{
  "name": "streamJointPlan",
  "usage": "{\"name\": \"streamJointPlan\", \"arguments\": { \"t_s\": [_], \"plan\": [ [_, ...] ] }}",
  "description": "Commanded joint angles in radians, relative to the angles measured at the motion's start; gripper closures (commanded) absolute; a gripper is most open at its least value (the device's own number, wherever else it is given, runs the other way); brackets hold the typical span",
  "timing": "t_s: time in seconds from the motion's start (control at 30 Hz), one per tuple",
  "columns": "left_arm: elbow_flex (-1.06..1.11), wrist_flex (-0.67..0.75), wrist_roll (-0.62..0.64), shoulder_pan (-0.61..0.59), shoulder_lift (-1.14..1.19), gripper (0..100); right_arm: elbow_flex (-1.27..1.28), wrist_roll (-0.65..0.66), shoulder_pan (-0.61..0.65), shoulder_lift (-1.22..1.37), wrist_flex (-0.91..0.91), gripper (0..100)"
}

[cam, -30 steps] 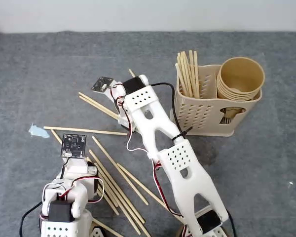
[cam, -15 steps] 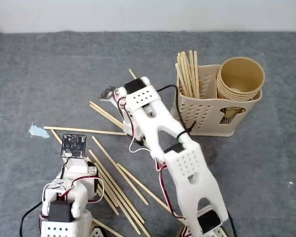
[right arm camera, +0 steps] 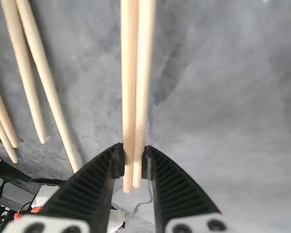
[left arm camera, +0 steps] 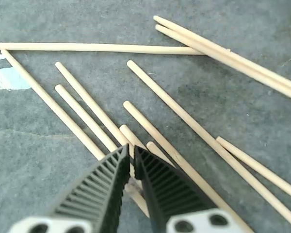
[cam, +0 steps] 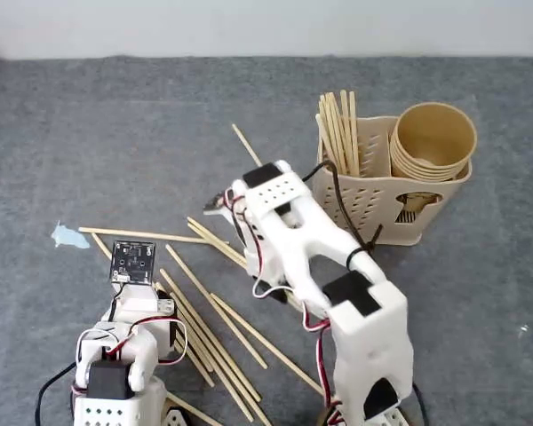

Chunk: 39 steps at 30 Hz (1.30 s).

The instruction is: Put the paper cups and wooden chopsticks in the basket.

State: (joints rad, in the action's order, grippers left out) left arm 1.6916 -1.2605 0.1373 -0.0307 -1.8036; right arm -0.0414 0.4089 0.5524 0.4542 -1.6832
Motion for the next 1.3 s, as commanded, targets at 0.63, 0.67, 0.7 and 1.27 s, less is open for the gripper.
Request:
{"name": "streamJointPlan", "arguments": {
  "t_s": [0.63, 0.67, 0.7, 1.27],
  "plan": [
    [-0.008, -0.003, 0.011, 0.0, -0.017, 99, 0.086, -0.097, 0.131, -0.205, 0.479, 78.2],
    [-0.008, -0.003, 0.011, 0.0, -0.017, 99, 0.089, -0.097, 0.124, -0.203, 0.507, 78.1],
    [-0.008, -0.003, 0.011, 0.0, -0.017, 99, 0.089, -0.097, 0.117, -0.2, 0.529, 78.0],
    [-0.008, -0.003, 0.011, 0.0, -0.017, 99, -0.104, -0.092, 0.105, 0.143, 0.55, 99.6]
  ]
}}
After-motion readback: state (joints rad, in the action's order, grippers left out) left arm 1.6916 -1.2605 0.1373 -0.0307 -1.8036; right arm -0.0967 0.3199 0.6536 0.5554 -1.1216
